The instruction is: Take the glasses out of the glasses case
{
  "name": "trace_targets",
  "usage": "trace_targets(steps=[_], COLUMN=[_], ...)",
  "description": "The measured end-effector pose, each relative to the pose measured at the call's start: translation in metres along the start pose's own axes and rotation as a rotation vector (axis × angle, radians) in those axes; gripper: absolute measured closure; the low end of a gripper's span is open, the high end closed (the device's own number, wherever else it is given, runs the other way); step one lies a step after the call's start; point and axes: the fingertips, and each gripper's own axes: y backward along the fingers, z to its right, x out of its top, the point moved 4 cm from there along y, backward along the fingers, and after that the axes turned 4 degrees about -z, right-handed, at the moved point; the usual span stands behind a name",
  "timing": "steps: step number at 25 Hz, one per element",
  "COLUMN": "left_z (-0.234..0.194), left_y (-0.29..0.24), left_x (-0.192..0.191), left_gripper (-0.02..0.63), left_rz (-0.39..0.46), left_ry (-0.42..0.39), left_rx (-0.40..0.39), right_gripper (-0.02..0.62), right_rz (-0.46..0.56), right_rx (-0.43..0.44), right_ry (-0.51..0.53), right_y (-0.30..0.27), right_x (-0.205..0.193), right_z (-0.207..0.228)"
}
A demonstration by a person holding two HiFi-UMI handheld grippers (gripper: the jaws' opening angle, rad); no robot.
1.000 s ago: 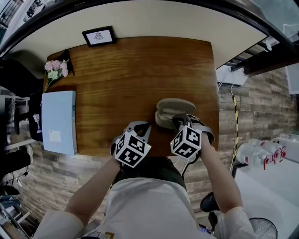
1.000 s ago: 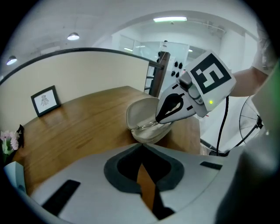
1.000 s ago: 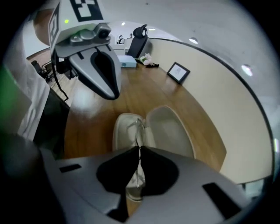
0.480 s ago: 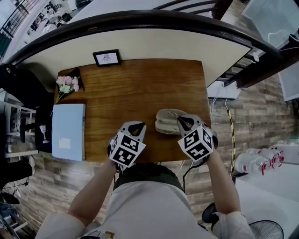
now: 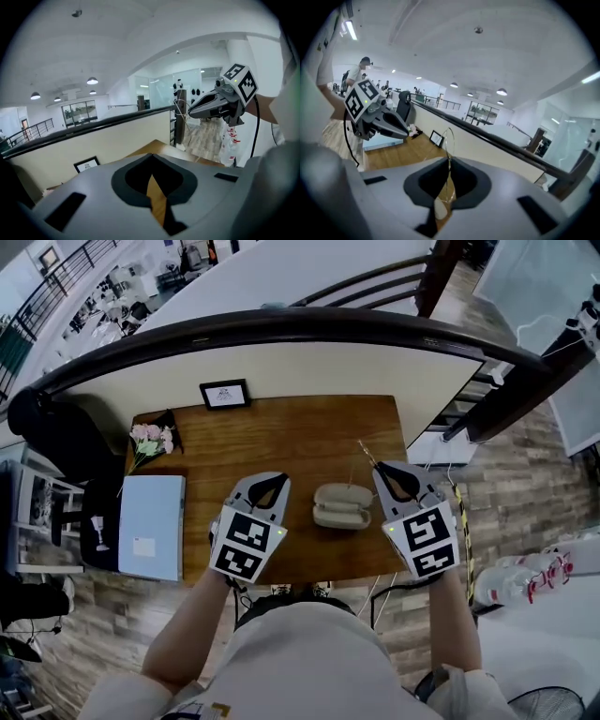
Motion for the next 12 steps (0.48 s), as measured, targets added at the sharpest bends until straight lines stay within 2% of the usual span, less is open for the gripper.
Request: trace_targets(steps=[6, 12], left_z=[-0.005, -0.009], left_y=[0.039, 0.079], left_x=[0.042, 0.070], left_gripper=[0.604, 0.604], left_rz=[0.111, 0.210], left_ry=[-0.068, -0.084], left_rx=[0.055, 0.099], right_gripper=[0.577, 0.577], right_rz=[0.188, 0.336], right_rx=[-0.107, -0.168], right_ry=[-0.087, -0.150], right_y=[0.053, 0.096], right_x=[0.043, 0.072], right_z=[0.013, 0.014])
